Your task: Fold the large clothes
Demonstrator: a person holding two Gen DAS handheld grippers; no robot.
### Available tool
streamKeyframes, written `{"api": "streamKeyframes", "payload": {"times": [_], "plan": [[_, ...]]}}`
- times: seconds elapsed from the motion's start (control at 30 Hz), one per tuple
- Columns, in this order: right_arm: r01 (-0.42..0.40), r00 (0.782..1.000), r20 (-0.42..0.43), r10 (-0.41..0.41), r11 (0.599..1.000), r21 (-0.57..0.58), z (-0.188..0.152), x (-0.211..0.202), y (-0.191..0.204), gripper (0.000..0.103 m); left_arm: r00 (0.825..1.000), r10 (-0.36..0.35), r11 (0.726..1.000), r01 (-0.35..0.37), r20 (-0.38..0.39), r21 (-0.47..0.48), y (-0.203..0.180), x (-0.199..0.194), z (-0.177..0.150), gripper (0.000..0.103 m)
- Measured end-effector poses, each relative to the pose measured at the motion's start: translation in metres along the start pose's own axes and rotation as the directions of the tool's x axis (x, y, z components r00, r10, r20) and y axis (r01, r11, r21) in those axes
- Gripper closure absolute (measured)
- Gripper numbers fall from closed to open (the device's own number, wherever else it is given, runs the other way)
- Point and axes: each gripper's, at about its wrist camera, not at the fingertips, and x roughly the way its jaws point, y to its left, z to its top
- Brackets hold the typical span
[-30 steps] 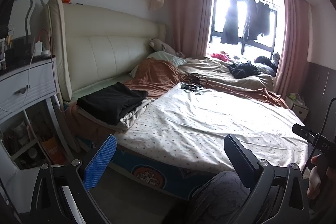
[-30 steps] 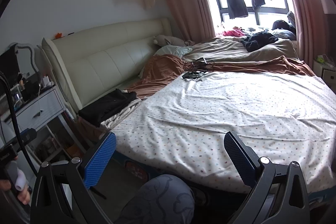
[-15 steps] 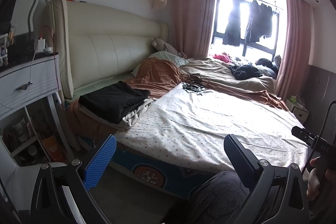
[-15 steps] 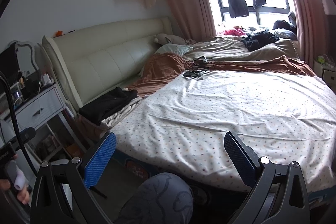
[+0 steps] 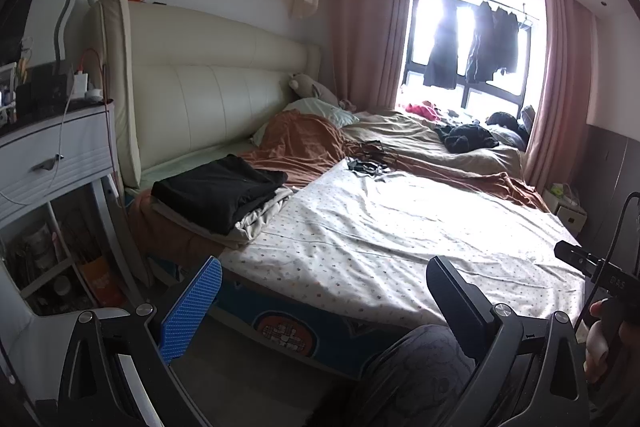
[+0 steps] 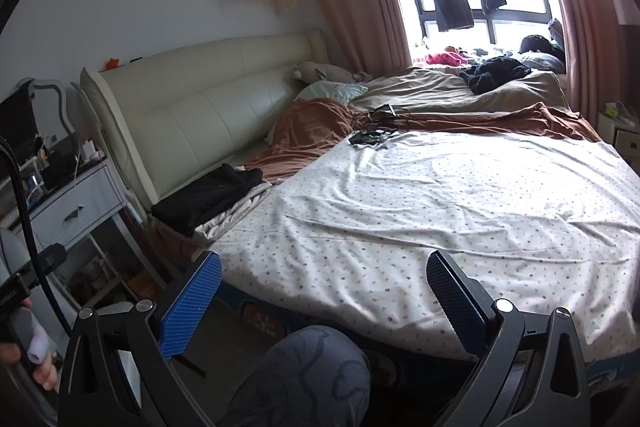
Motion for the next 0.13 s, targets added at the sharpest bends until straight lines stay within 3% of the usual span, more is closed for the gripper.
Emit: {"api": "streamKeyframes", "payload": {"times": [0.13], "plan": [[0.005, 1.000, -0.005, -0.005, 1.000, 0.000, -0.0006, 0.0005, 0.0011, 0.000, 1.000, 0.000, 1.000, 0.000, 0.005, -0.008, 0.0021, -0.0020, -0.0009, 0.001]]}}
